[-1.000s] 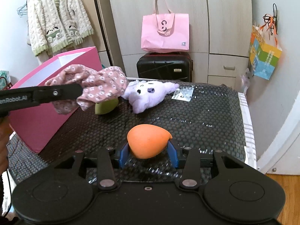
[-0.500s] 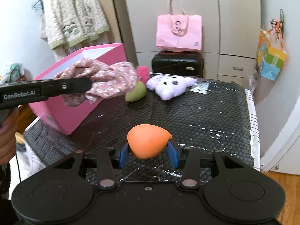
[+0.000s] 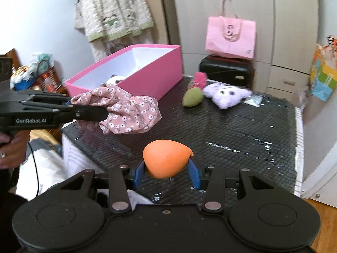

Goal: Organize soft objects
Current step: 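Lift the scrunchie and orange sponge with both grippers over the pink box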

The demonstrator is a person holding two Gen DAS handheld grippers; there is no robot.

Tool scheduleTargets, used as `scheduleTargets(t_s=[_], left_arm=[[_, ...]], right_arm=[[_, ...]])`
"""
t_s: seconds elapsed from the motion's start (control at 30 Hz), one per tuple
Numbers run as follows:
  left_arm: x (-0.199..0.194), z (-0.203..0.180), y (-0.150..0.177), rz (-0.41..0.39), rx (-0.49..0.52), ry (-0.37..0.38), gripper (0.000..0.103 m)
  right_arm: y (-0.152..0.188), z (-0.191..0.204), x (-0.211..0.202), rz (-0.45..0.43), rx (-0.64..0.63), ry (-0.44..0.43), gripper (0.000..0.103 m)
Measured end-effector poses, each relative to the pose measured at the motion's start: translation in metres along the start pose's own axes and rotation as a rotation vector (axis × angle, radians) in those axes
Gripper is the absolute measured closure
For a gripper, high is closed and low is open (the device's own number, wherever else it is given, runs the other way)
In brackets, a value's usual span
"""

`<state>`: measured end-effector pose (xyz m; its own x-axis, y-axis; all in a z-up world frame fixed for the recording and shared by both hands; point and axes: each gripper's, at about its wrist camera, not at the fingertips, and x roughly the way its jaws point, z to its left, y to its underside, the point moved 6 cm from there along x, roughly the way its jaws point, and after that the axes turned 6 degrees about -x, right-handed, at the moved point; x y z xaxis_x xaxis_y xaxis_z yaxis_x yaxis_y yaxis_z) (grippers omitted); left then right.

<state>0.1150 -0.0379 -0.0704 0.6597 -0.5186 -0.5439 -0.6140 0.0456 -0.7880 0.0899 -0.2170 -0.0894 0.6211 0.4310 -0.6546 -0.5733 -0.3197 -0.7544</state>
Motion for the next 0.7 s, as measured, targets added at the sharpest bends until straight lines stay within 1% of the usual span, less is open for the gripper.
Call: scheduleTargets(t_s=[0.13, 0.3, 0.53, 0.7], left_arm=[[-0.024, 0.011, 0.004, 0.017, 0.021, -0.017, 0.089], [-0.057, 0.021, 0.004, 0.000, 0.073, -0.056, 0.089], [-0.092, 0.041, -0.006, -0.031, 0.043, -0.061, 0.089], [-0.105, 0.056, -0.009, -0.002, -0.007, -0.051, 0.089]], right_arm=[[-0.008, 0.019, -0.005, -0.015, -0.028, -0.040, 0.054], [-0.015, 0.045, -0.005, -0.005, -0.071, -0.112, 0.054], [-0.029, 0.069, 0.003, 0.005, -0.100, -0.195, 0.054], [-0.042, 0.074, 0.006, 0.011, -0.109, -0.222, 0.054]])
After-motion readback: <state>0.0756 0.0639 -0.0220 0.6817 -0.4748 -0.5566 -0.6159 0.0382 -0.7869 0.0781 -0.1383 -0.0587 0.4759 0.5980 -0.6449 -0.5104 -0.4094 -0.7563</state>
